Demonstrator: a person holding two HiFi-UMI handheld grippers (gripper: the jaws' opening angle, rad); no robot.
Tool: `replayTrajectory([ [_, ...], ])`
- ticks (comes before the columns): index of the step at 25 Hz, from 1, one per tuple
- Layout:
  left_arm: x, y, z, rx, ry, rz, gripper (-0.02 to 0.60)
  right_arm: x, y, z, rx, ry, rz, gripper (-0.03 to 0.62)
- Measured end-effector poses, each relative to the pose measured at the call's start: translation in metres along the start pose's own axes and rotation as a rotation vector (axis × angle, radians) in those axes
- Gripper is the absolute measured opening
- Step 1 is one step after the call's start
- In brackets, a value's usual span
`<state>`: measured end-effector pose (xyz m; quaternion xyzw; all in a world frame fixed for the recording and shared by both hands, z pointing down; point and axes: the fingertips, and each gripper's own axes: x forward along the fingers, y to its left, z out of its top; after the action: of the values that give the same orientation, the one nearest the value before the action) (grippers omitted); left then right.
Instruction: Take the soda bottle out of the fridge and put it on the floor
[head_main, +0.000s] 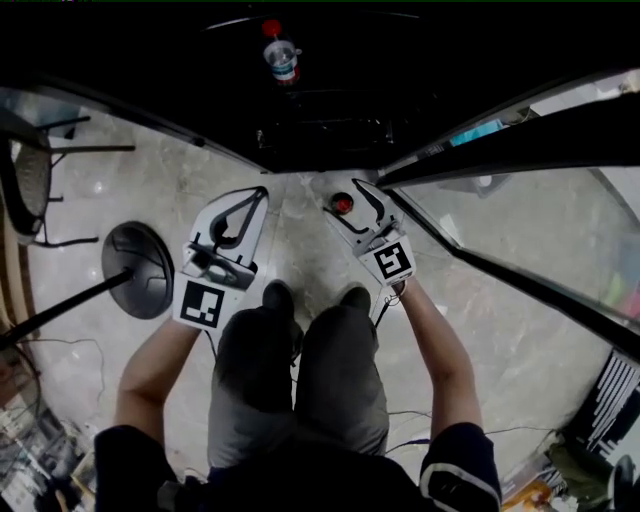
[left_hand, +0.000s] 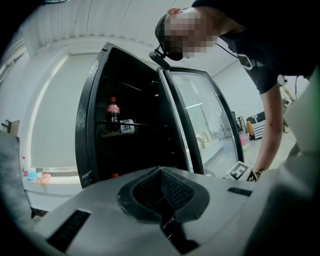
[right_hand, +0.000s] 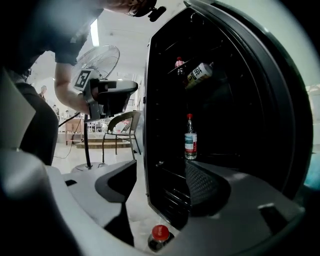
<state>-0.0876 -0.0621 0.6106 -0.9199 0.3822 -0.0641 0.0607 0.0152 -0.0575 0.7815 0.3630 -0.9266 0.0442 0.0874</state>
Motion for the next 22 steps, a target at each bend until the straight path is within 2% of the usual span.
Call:
replayTrajectory([
  [13,-0.006,0.008,0.120,-0.033,0.029,0.034,0.023,-0.031,0.017,0.156,0.047,-0.037,0.010,0.317],
  [16,-0.010,0.006,0.148,-0.041,0.042,0.040,0.023,-0.043,0.024,0.189,0.056,-0.034,0.004,0.273],
  [22,-0.020,0.005,0.203,-0.053,0.082,0.027,0.023,-0.061,0.032,0.266,0.072,-0.029,-0.013,0.252],
])
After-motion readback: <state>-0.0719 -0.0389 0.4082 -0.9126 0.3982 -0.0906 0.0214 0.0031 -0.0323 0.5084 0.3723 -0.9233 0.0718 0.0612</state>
